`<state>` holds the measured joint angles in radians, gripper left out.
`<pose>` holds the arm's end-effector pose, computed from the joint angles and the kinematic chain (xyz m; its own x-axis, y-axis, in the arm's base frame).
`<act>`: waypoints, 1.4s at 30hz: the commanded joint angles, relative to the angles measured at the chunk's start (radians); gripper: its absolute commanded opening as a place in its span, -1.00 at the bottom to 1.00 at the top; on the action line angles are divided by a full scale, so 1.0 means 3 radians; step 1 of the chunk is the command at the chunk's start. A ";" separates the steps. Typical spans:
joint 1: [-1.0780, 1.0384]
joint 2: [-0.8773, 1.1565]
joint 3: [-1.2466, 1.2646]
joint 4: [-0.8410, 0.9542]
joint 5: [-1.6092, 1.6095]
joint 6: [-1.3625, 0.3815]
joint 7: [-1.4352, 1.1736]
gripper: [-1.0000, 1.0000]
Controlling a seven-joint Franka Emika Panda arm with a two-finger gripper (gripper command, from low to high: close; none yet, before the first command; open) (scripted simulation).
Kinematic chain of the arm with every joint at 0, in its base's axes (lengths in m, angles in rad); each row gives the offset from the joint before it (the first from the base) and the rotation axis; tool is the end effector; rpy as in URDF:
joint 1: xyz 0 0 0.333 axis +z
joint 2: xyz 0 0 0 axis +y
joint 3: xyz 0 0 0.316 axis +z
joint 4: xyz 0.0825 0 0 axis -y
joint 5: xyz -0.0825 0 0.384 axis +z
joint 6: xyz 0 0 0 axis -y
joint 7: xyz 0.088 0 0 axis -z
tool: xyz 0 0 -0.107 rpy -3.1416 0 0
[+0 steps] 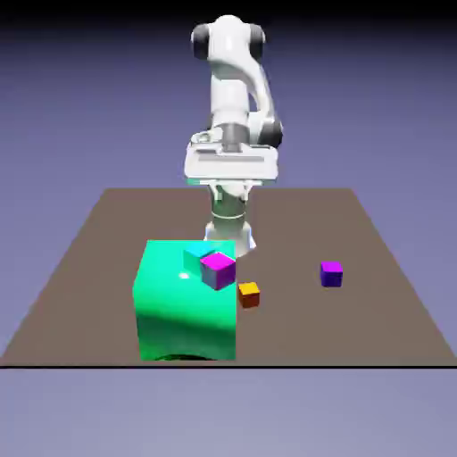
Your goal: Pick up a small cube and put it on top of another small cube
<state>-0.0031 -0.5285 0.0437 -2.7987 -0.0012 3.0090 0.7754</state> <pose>0.3957 0.0162 0.4434 0.5522 -0.6697 0.4966 -0.4917 -0.7426 -0.4546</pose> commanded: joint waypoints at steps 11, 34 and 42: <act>-0.0458 0.1262 0.1329 0.0343 -0.0037 -0.0853 0.1046 0.00; -0.0739 0.3613 0.2976 0.0840 -0.0376 -0.1800 0.2886 0.00; -0.0983 0.3435 0.3237 0.0869 -0.0225 -0.2026 0.2798 -1.00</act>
<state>-0.2980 0.5022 1.0147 -2.5381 -0.0671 2.4020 1.6136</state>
